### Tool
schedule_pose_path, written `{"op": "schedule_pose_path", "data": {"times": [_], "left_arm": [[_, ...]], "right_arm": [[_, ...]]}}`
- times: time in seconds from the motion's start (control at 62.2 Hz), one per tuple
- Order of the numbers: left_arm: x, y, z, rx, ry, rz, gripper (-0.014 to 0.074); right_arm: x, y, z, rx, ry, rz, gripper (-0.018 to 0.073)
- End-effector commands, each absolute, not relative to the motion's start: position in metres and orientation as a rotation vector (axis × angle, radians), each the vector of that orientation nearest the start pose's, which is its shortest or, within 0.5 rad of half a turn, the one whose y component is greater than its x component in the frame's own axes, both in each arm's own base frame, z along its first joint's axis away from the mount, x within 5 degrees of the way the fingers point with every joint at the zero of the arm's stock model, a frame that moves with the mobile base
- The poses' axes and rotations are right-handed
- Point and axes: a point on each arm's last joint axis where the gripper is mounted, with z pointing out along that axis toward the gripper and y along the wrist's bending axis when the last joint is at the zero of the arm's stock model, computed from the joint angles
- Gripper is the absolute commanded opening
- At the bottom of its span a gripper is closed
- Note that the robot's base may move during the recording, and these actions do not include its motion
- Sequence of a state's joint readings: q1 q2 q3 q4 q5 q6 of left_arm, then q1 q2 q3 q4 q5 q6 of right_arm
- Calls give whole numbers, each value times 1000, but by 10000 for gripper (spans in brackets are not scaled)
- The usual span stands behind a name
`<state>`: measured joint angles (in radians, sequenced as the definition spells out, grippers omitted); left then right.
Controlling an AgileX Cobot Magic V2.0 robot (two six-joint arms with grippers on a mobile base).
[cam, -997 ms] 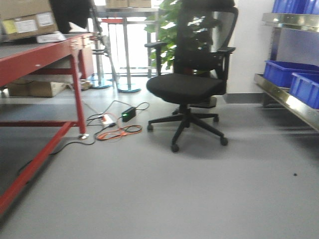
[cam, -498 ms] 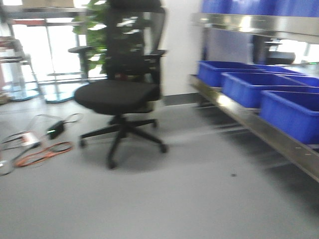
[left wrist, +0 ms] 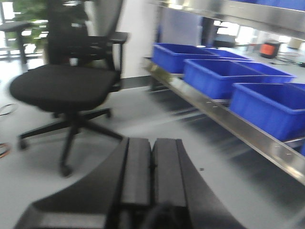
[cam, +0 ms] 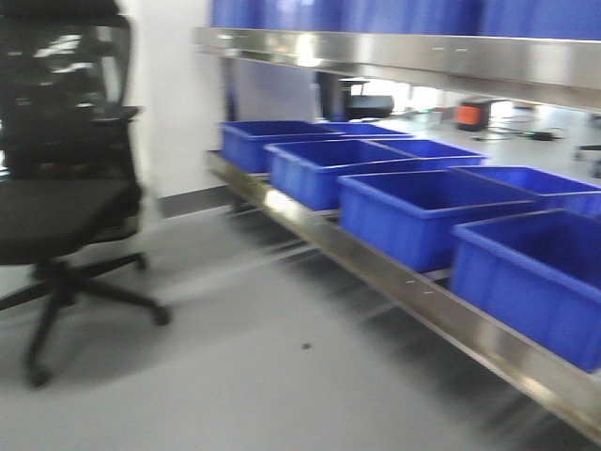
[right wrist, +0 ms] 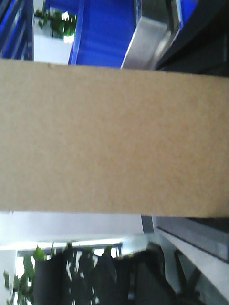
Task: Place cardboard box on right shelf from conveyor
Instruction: 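Drive past the chair to the steel shelf rack with blue bins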
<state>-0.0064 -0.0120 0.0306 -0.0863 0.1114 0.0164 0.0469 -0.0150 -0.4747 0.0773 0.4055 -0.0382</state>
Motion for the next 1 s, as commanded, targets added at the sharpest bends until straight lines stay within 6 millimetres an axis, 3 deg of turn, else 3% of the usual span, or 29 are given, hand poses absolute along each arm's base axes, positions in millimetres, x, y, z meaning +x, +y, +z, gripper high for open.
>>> {"op": "schedule_pose_path", "data": {"times": [0.0,0.981], "left_arm": [[56,-1,202,-45,1519,-71,-119],[56,-1,202,-45,1519,-71,-119]], "right_arm": [[-3,2,346,-30,1260,74,345],[-3,2,346,-30,1260,74,345]]}}
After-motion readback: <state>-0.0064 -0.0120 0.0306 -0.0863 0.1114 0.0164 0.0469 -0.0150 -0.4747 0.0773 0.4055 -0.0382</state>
